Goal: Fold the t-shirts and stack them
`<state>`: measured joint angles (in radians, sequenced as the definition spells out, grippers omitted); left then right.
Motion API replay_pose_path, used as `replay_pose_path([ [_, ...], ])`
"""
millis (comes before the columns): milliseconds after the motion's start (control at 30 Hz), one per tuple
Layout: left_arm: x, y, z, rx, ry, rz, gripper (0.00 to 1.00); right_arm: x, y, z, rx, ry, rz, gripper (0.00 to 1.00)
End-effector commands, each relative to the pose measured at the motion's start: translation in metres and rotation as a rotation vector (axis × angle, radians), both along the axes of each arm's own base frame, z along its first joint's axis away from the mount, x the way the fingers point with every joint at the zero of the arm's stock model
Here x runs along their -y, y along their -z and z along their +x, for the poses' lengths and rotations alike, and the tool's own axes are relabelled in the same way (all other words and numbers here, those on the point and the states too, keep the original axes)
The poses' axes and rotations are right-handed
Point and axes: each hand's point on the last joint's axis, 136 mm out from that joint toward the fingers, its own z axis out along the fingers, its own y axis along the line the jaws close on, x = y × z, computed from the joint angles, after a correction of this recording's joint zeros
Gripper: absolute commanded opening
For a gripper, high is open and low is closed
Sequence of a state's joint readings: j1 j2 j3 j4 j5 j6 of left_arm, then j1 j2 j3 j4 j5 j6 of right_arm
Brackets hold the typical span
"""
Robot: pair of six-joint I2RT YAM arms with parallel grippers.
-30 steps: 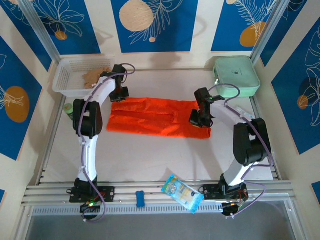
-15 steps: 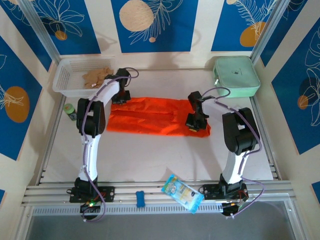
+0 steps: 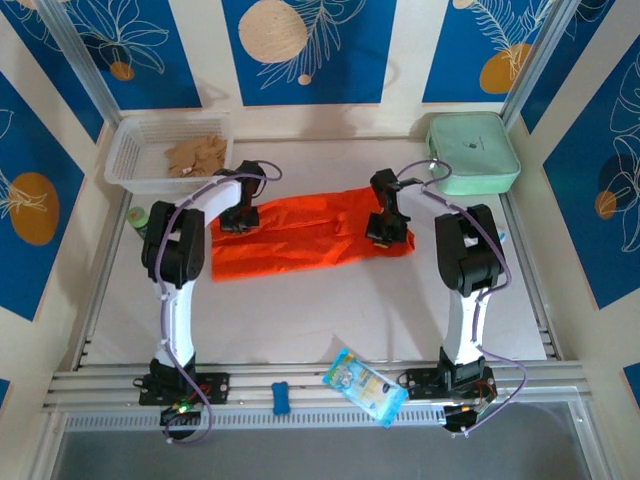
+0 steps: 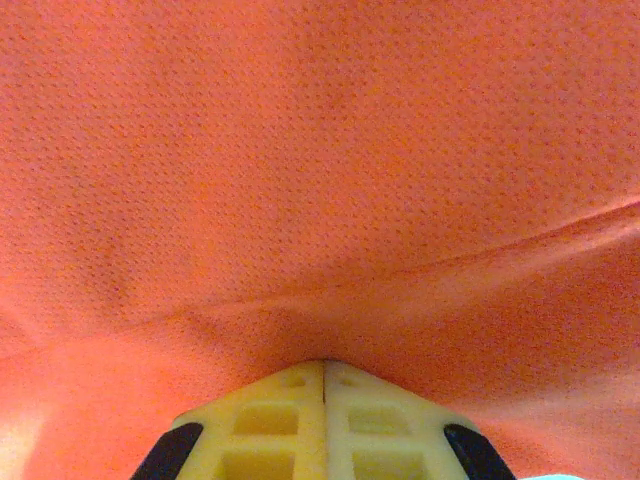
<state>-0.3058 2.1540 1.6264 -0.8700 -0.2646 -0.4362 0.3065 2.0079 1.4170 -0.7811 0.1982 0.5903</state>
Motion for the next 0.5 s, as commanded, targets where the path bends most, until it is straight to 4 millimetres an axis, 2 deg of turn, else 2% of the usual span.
replay_pose_path([
  [0, -0.002, 0.007, -0.035, -0.084, 0.008, 0.021, 0.0, -0.001, 0.001, 0.012, -0.005, -0.034, 0.0, 0.0],
  [200, 0.002, 0.006, -0.075, -0.083, -0.022, -0.037, 0.0, -0.001, -0.003, 0.054, 0.034, -0.08, 0.009, 0.0],
  [300, 0.018, 0.013, -0.101, -0.088, -0.06, -0.163, 0.0, -0.004, -0.003, 0.077, 0.051, -0.108, 0.028, 0.0],
  [467, 0.041, 0.019, -0.145, -0.092, -0.099, -0.276, 0.0, -0.014, 0.003, 0.11, 0.066, -0.148, 0.071, 0.0],
])
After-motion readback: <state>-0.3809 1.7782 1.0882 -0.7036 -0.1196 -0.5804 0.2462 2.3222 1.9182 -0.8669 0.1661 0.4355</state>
